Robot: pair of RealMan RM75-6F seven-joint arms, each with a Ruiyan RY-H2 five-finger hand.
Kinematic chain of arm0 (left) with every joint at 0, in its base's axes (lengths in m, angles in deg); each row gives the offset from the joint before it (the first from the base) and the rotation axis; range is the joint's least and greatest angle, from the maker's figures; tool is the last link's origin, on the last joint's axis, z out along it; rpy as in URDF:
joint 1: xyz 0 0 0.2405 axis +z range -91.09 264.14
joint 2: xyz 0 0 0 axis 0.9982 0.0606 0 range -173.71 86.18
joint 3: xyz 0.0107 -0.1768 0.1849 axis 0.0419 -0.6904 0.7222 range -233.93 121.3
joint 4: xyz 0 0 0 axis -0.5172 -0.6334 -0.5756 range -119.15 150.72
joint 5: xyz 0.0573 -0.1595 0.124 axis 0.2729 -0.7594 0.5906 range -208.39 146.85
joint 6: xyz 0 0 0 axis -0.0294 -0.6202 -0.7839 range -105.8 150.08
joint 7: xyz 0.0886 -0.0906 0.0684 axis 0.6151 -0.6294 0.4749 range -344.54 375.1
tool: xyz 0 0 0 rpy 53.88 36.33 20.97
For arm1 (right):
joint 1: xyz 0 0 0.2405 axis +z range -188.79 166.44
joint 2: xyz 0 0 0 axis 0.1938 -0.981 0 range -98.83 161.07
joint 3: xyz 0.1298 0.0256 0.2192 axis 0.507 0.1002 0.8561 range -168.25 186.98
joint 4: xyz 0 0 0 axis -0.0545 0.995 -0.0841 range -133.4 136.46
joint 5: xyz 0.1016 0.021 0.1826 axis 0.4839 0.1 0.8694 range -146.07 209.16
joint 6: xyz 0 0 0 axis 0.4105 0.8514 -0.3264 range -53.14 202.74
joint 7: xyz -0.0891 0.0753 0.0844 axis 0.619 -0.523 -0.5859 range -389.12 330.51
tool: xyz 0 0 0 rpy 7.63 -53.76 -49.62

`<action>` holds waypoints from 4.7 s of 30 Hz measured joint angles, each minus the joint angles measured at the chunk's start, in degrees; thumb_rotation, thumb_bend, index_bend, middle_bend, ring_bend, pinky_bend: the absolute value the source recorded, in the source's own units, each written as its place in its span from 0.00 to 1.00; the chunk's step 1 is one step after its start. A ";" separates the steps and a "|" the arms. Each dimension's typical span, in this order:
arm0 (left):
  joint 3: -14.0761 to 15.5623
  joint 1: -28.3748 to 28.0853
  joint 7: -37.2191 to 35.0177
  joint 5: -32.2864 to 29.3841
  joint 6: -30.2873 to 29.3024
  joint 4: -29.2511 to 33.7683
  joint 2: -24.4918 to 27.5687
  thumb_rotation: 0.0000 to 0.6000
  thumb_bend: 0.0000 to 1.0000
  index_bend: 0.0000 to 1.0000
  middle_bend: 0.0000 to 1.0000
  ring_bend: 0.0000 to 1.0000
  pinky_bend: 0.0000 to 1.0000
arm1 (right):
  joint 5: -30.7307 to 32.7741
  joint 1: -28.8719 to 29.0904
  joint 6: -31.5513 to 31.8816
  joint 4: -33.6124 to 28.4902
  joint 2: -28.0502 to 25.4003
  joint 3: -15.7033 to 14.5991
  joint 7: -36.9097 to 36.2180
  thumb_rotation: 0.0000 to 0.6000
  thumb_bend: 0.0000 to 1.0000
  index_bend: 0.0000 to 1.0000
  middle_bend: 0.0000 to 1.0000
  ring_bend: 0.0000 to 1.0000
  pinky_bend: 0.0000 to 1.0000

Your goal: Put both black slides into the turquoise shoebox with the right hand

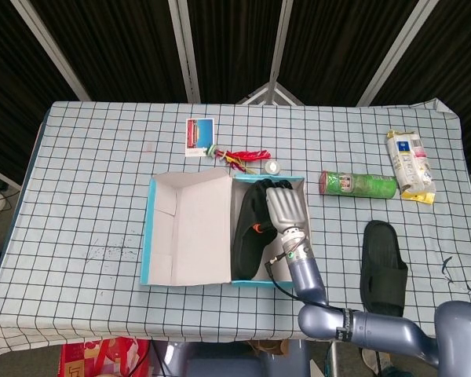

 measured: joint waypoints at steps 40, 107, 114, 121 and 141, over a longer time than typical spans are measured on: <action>-0.99 -0.35 3.34 -2.96 0.36 0.45 -0.79 1.00 0.37 0.08 0.00 0.00 0.09 | -8.40 -29.12 -5.18 -19.26 -41.45 -17.76 -16.57 1.00 0.04 0.08 0.11 0.12 0.07; -1.11 -0.65 4.21 -3.67 0.90 0.59 -0.98 1.00 0.37 0.08 0.00 0.00 0.09 | -14.56 -31.42 -0.31 -8.38 -33.96 -22.38 -26.09 1.00 0.31 0.49 0.47 0.31 0.10; -1.05 -0.69 4.12 -3.55 1.05 0.62 -0.93 1.00 0.37 0.08 0.00 0.00 0.09 | -14.23 -29.71 -0.21 -16.76 -42.75 -17.78 -27.41 1.00 0.32 0.49 0.47 0.31 0.10; -1.12 -0.61 3.86 -3.63 0.95 0.68 -0.86 1.00 0.37 0.08 0.00 0.00 0.09 | -9.02 -25.32 -4.18 -25.09 -49.04 -11.17 -31.17 1.00 0.35 0.49 0.47 0.31 0.10; -1.24 -0.54 1.73 -3.59 1.59 -0.23 -0.47 1.00 0.37 0.08 0.00 0.00 0.09 | 22.04 -0.38 -15.27 -28.33 -40.48 -7.81 -34.37 1.00 0.39 0.50 0.48 0.32 0.10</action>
